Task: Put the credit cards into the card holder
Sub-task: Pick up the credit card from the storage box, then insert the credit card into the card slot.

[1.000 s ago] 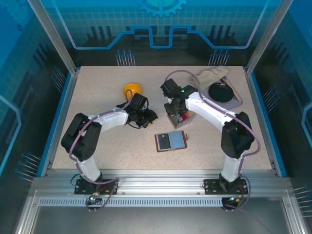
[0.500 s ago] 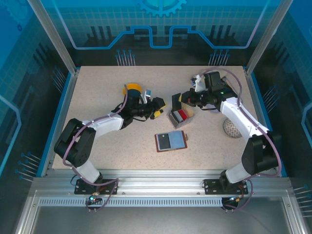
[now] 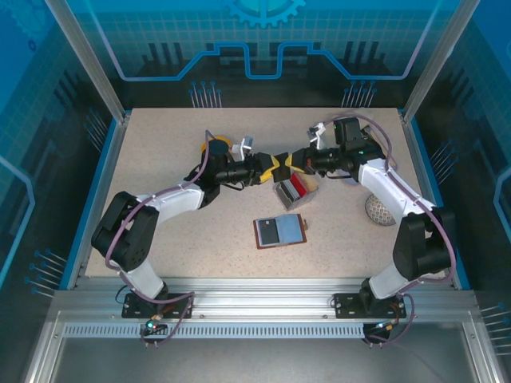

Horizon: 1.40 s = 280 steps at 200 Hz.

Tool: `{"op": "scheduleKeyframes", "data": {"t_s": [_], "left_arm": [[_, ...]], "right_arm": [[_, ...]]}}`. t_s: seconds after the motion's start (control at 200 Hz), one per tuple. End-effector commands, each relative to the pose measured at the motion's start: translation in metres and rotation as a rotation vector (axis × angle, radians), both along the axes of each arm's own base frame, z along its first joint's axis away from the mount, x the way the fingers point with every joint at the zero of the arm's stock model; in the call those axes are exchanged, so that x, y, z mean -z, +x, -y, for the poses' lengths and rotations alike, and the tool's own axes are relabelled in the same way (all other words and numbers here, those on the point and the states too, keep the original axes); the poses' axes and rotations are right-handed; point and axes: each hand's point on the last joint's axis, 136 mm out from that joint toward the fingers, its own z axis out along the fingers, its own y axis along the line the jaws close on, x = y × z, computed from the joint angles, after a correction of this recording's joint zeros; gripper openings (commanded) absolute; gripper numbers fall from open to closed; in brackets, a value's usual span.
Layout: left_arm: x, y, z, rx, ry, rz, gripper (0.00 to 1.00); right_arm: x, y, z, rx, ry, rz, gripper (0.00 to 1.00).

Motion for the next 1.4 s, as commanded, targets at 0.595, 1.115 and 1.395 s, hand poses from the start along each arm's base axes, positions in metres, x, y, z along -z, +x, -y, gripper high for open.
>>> {"op": "scheduleKeyframes", "data": {"t_s": [0.595, 1.115, 1.395], "left_arm": [[0.002, -0.015, -0.012, -0.001, 0.05, 0.024, 0.02], [0.106, -0.099, -0.019, -0.052, 0.401, -0.054, 0.0], [0.144, -0.112, -0.006, -0.057, 0.466, -0.06, 0.0]], "right_arm": [[0.035, -0.01, 0.022, 0.016, -0.138, -0.069, 0.21], [0.134, -0.09, 0.055, -0.003, -0.692, -0.094, 0.46], [0.171, -0.099, 0.062, -0.071, -0.819, -0.1, 0.7]]}}
